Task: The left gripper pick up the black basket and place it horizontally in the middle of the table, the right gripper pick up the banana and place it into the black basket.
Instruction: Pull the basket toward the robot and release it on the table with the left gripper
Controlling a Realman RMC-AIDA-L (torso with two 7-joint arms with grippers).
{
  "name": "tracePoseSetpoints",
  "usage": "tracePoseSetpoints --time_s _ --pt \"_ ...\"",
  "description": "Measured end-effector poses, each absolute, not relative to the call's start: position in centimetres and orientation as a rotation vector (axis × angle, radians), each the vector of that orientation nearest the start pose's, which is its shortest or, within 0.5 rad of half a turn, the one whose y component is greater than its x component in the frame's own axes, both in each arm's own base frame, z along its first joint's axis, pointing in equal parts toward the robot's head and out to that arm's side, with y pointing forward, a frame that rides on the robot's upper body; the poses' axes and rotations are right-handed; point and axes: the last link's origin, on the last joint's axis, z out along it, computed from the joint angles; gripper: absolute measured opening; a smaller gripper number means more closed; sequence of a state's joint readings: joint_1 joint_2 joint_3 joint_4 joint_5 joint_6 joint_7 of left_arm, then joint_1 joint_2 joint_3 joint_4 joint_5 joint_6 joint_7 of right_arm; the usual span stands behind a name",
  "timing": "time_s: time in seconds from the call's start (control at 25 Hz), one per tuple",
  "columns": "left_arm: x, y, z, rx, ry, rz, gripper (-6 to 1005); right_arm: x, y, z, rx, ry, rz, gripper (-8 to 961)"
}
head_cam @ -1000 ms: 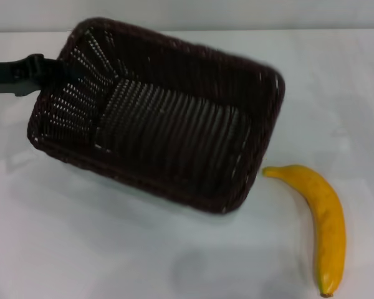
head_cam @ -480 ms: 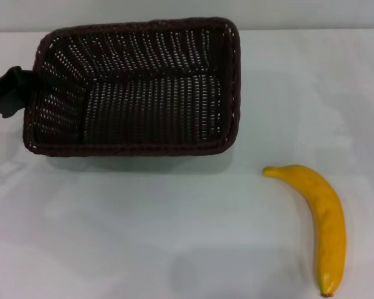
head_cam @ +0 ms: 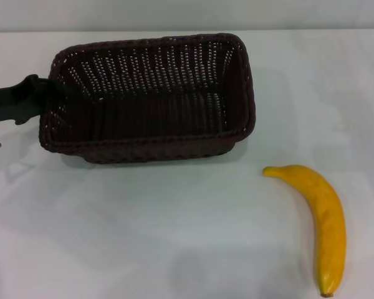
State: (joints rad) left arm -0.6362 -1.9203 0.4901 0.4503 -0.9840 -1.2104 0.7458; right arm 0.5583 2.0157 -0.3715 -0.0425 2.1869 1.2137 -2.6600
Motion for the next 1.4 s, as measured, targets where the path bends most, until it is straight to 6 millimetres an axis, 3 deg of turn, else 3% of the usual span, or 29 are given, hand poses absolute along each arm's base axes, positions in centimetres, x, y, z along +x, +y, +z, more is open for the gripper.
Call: tracePoseSetpoints --time_s 0.36,1.04,1.24,1.4 --pt "-31.6 39.0 4.8 2.324 2.465 0.927 248 34.1 36.9 6.4 -1.412 0.607 0.863 863" --pt "-31.2 38.8 5.2 2.472 2.339 0.898 617 34.2 36.8 6.3 -1.412 0.61 0.861 863" --pt "-31.9 37.6 6.3 2.509 2.293 0.976 715 34.3 36.8 6.5 -1.409 0.608 0.859 863" --pt "-32.2 36.3 6.9 2.552 2.235 1.157 784 34.1 36.9 6.6 -1.408 0.608 0.873 863"
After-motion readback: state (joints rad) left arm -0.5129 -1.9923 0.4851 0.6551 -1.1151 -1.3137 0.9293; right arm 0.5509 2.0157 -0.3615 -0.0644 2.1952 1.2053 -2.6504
